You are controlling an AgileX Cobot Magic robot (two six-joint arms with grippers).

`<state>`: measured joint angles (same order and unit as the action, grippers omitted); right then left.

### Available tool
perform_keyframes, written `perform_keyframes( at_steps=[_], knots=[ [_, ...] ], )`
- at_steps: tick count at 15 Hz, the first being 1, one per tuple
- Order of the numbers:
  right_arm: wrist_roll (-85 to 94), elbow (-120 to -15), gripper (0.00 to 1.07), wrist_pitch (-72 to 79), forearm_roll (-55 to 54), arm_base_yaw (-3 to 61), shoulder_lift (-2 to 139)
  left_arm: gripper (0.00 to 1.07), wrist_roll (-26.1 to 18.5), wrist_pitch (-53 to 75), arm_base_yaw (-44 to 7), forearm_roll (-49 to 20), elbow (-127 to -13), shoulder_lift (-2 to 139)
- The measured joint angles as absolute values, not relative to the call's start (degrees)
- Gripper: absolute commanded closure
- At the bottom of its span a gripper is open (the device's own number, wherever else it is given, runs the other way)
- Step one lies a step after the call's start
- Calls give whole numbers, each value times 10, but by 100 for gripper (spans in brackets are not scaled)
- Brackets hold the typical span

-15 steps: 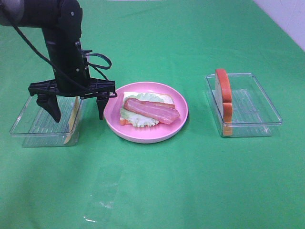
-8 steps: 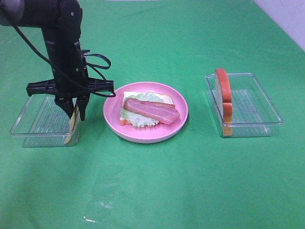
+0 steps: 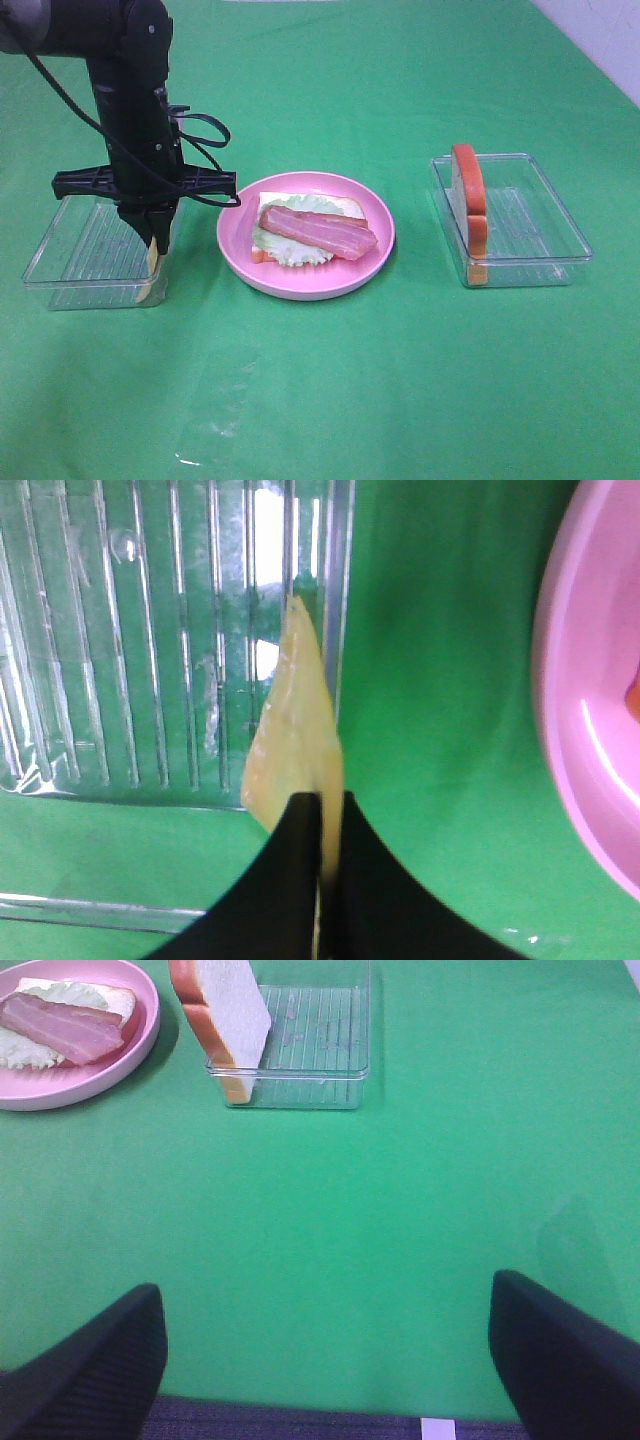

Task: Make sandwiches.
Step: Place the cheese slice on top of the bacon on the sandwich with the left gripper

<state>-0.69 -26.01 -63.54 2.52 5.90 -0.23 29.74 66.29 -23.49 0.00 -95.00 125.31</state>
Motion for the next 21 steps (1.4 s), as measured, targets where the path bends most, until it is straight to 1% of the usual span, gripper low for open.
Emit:
perform_keyframes(
  at_steps=[3, 15, 18, 21],
  knots=[
    [-7, -260, 23, -635, 25, 59, -2, 107, 292, 674, -235, 7, -950, 1253],
    [-7, -260, 23, -635, 25, 59, -2, 107, 292, 680, -235, 9, -950, 1253],
    [-7, -260, 23, -635, 25, 59, -2, 97, 292, 689, -235, 9, -950, 1253],
    [-7, -260, 23, -635, 25, 59, -2, 97, 292, 692, -235, 9, -950, 1253]
  ],
)
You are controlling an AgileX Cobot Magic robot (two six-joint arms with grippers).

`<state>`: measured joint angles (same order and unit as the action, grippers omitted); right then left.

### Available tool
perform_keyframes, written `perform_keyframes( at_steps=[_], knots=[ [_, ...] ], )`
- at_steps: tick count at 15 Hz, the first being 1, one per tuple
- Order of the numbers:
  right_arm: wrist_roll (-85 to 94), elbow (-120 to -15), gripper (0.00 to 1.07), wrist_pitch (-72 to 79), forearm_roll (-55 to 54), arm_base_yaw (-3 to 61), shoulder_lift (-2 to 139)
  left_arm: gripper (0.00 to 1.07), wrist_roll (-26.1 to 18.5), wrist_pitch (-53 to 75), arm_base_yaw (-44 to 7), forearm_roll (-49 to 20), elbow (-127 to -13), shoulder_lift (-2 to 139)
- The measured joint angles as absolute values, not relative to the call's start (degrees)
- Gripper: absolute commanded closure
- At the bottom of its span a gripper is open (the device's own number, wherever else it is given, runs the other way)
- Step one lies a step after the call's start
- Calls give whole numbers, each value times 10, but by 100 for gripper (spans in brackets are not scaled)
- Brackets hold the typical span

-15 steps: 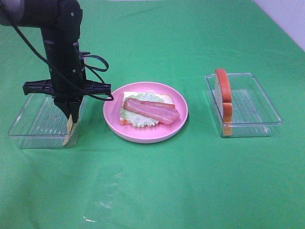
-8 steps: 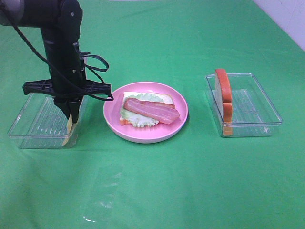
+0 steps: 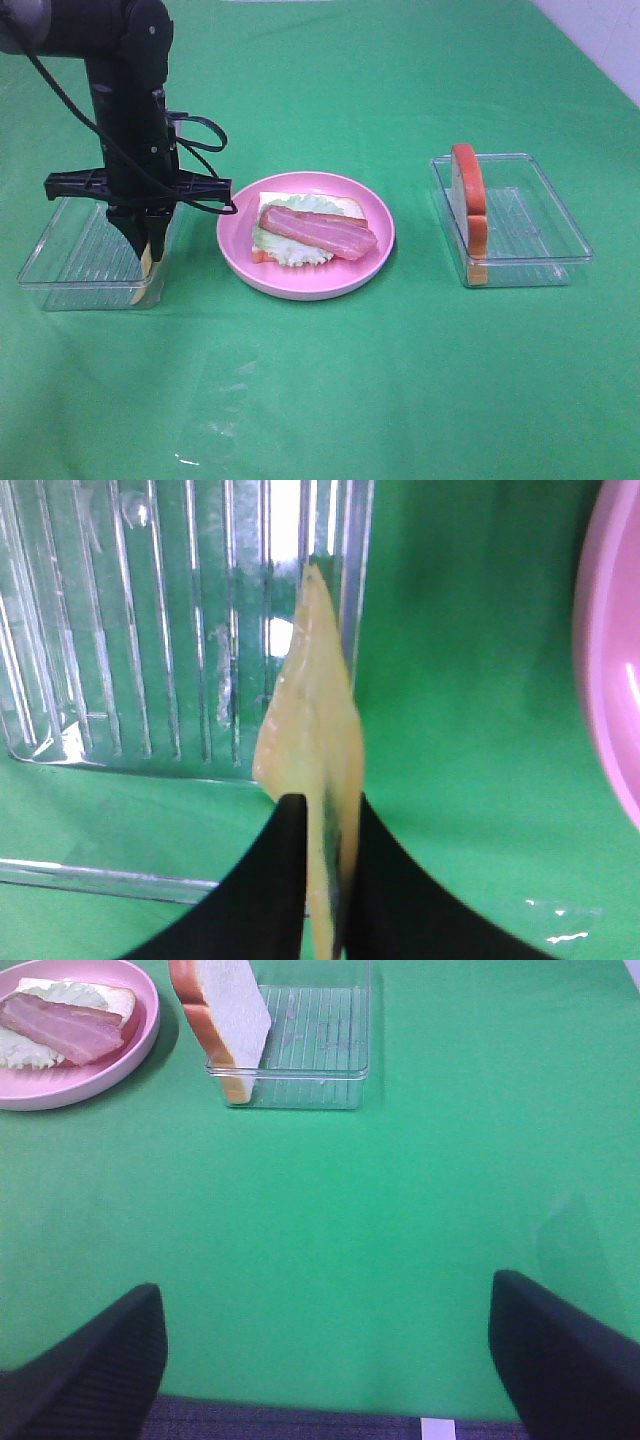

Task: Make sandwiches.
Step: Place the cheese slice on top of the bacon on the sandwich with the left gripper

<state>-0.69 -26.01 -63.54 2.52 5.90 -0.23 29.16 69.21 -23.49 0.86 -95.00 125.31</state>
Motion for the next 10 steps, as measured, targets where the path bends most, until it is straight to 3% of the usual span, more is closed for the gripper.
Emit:
perform_keyframes(
  at_steps=[8, 10],
  knots=[
    [-7, -260, 23, -635, 25, 59, -2, 97, 292, 694, -235, 9, -983, 1253],
    [-7, -260, 23, -635, 25, 59, -2, 101, 292, 693, -235, 9, -989, 1253]
  ],
)
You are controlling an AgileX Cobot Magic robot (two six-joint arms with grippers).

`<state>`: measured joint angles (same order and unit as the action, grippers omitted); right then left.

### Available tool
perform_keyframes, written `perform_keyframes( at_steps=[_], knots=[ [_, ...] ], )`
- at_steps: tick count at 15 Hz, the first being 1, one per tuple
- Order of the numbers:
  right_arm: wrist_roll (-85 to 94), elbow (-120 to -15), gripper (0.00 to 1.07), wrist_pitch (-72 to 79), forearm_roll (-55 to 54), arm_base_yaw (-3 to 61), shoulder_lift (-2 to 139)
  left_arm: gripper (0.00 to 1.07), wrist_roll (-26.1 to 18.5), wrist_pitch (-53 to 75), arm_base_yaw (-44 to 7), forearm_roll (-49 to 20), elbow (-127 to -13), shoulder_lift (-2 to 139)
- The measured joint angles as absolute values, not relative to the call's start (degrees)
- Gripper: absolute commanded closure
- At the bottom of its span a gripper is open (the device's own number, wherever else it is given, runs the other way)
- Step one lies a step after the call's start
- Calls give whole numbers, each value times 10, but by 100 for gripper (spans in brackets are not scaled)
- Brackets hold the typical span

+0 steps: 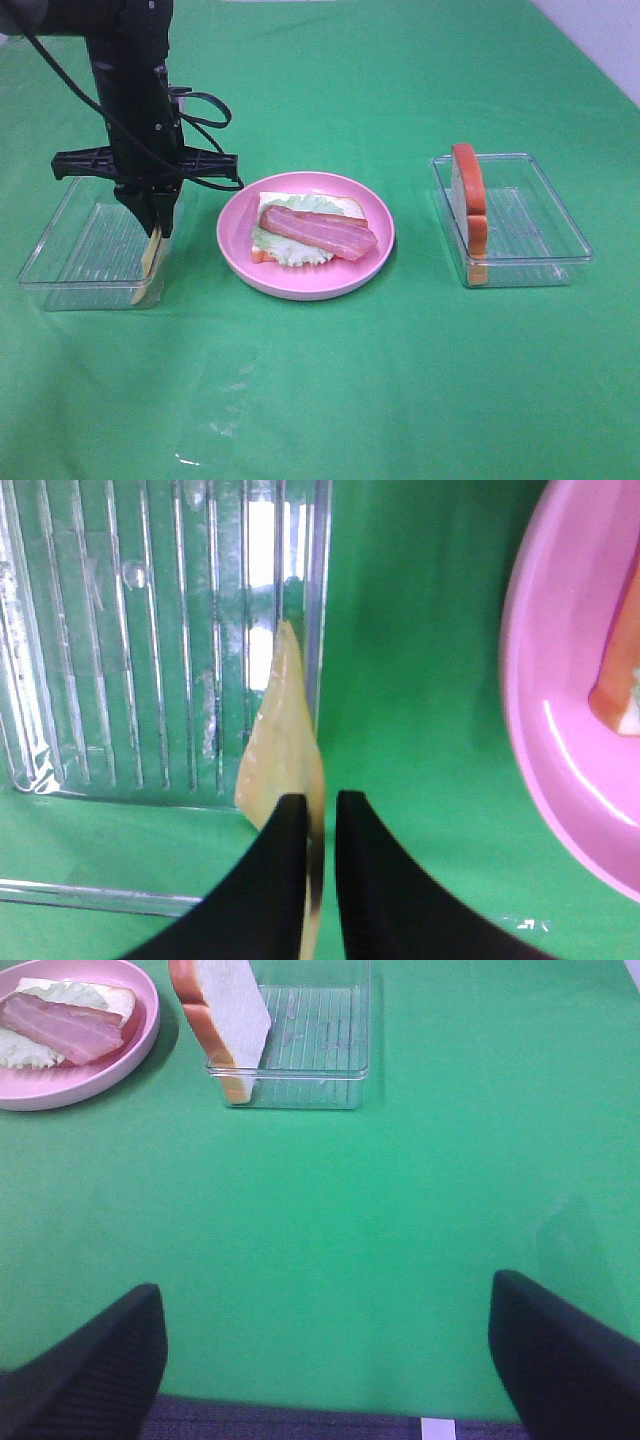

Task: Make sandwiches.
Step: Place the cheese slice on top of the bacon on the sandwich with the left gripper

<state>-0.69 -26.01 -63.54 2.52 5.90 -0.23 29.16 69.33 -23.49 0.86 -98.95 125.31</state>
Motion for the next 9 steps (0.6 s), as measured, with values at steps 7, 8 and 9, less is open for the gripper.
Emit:
perform_keyframes(
  at_steps=[7, 8, 9],
  knots=[
    [-7, -260, 23, -635, 25, 59, -2, 107, 278, 694, -235, 9, -993, 1253],
    [-7, -260, 23, -635, 25, 59, -2, 107, 271, 695, -235, 6, -1001, 1253],
    [-7, -260, 23, -635, 25, 59, -2, 107, 264, 695, -235, 0, -1008, 1252]
  ],
)
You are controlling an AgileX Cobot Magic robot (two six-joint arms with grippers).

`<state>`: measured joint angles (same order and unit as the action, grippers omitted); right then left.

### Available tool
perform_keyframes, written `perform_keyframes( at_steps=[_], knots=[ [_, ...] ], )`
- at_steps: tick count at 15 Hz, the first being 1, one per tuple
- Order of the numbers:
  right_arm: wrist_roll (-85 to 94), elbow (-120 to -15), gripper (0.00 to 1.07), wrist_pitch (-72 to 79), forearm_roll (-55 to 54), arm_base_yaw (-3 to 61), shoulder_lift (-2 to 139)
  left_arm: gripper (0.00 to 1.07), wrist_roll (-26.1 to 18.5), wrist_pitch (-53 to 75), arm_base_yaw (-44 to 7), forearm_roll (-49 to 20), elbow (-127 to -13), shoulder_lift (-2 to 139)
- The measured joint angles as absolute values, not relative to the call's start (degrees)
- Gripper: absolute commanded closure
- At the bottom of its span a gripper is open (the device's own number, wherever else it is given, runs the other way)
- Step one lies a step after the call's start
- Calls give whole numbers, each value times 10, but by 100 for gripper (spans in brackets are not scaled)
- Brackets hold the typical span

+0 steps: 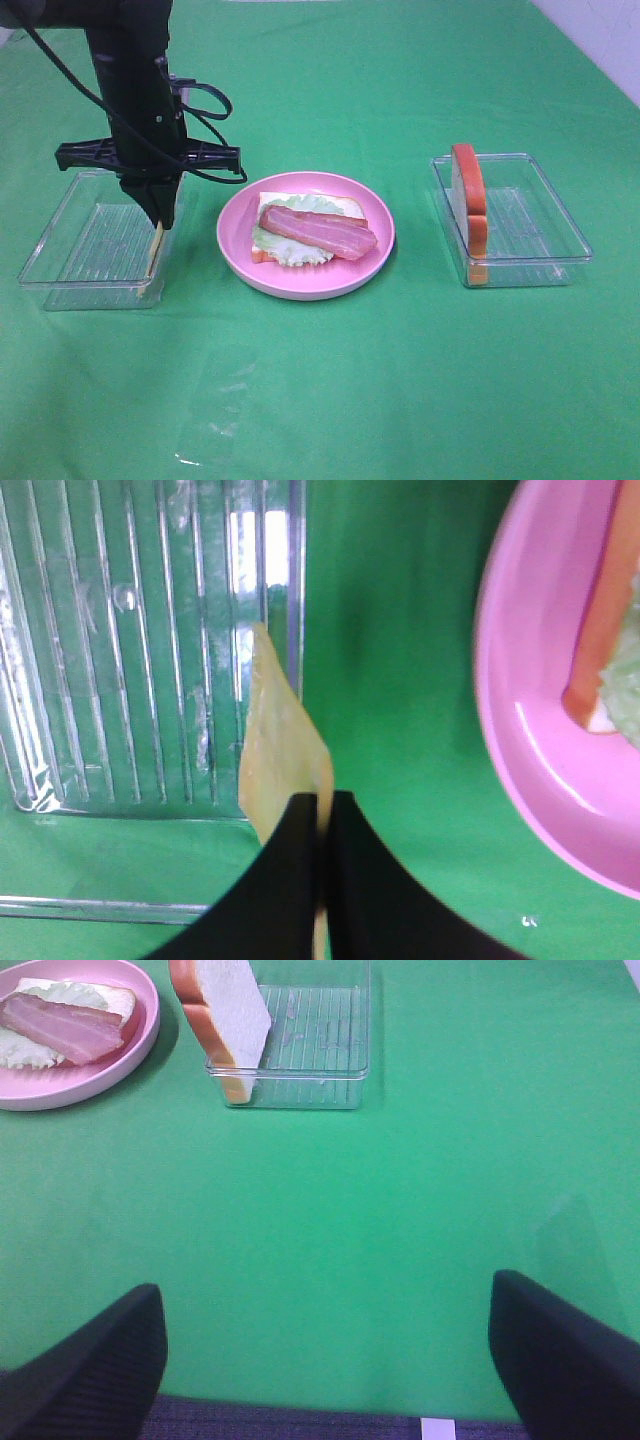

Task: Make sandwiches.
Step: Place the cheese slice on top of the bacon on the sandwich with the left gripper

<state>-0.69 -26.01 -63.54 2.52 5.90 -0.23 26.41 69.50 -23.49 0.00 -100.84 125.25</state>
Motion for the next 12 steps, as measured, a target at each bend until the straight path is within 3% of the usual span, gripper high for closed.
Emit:
perform_keyframes(
  at_steps=[6, 12],
  knots=[
    [-7, -260, 23, -635, 25, 59, -2, 107, 237, 695, -235, -26, -1081, 1224],
    [-7, -260, 23, -635, 25, 59, -2, 107, 193, 696, -246, -125, -1161, 1216]
  ],
)
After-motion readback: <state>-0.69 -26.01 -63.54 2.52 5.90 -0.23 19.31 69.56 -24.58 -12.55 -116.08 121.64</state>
